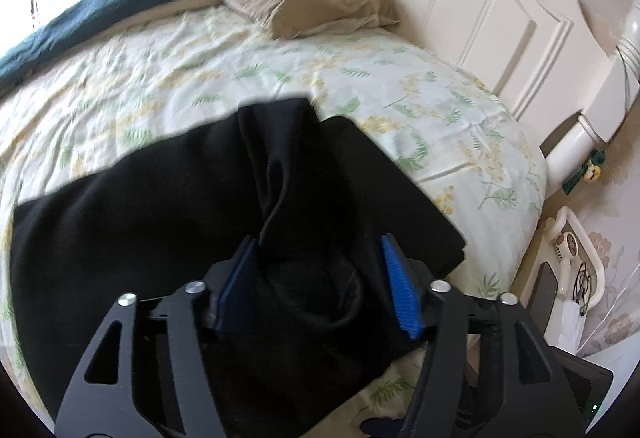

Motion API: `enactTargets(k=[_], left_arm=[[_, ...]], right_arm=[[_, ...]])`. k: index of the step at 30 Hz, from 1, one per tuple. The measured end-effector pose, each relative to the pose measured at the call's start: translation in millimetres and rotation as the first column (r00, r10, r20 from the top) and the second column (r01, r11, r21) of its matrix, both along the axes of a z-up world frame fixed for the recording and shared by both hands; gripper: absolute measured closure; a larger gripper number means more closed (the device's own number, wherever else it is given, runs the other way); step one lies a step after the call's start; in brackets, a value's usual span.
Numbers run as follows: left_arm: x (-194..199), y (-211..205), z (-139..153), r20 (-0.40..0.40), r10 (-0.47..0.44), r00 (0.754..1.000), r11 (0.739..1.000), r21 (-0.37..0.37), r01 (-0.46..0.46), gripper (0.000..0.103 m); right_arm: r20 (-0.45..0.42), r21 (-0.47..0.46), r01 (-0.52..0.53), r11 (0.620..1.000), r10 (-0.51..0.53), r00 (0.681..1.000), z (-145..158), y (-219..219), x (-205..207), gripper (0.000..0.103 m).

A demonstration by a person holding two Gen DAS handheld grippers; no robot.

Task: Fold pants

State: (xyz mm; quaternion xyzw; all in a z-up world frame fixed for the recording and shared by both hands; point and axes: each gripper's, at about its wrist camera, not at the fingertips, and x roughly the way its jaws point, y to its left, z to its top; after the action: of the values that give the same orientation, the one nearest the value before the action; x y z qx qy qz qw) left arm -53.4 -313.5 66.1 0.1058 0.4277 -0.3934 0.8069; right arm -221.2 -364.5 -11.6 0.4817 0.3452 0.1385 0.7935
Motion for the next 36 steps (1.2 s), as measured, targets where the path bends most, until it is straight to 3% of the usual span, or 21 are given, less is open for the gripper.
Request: enactTargets(k=[6,9,13,18,22,26,33,36], left_arm=[[-12.4,11.2,30.9,0.076,-0.033,0.997,0.998,-0.057,0.038,0.032],[-3.9,55.6,57.8,0.108,0.039,0.993,0.988,-0.153,-0.022,0.019],[16.9,129.9,69.3,0.088,0.169,0.982,0.961,-0.237,-0.144,0.016],[42.1,214.2,42.3,0.031,0.333,0.942,0.924,-0.21,-0.32,0.016],[49.2,264.1,0.0,-0.07,0.439,0.896,0.882,-0.155,-0.445,0.016],[44.4,289.5,-27.4,-0.156,0.477,0.865,0.857,-0.137,-0.497,0.016],[42.3,304.3,-48.2,-0.22,0.485,0.846,0.844,-0.135,-0.519,0.016],[43.1,303.4,-52.4,-0.224,0.492,0.841,0.84,-0.133,-0.526,0.016]], right_arm=[[-0.011,-0.03,-0.001,1.0,0.001,1.0,5.6,-4.4,-2.4,0.019],[0.007,-0.088,0.014,0.996,-0.013,1.0,21.7,-8.7,-6.3,0.019],[0.089,-0.141,0.054,0.989,-0.041,0.995,59.2,-29.9,-7.8,0.019],[0.15,-0.232,0.085,0.969,-0.051,0.987,94.1,-71.8,27.5,0.019],[0.061,-0.304,0.032,0.952,-0.014,0.998,86.1,-88.6,83.2,0.019],[-0.038,-0.322,-0.048,0.945,0.038,0.999,65.6,-84.4,118.5,0.019],[-0.071,-0.254,-0.108,0.961,0.093,0.993,63.3,-81.4,128.0,0.015],[-0.113,-0.329,-0.15,0.932,0.118,0.986,65.1,-71.0,135.2,0.015]])
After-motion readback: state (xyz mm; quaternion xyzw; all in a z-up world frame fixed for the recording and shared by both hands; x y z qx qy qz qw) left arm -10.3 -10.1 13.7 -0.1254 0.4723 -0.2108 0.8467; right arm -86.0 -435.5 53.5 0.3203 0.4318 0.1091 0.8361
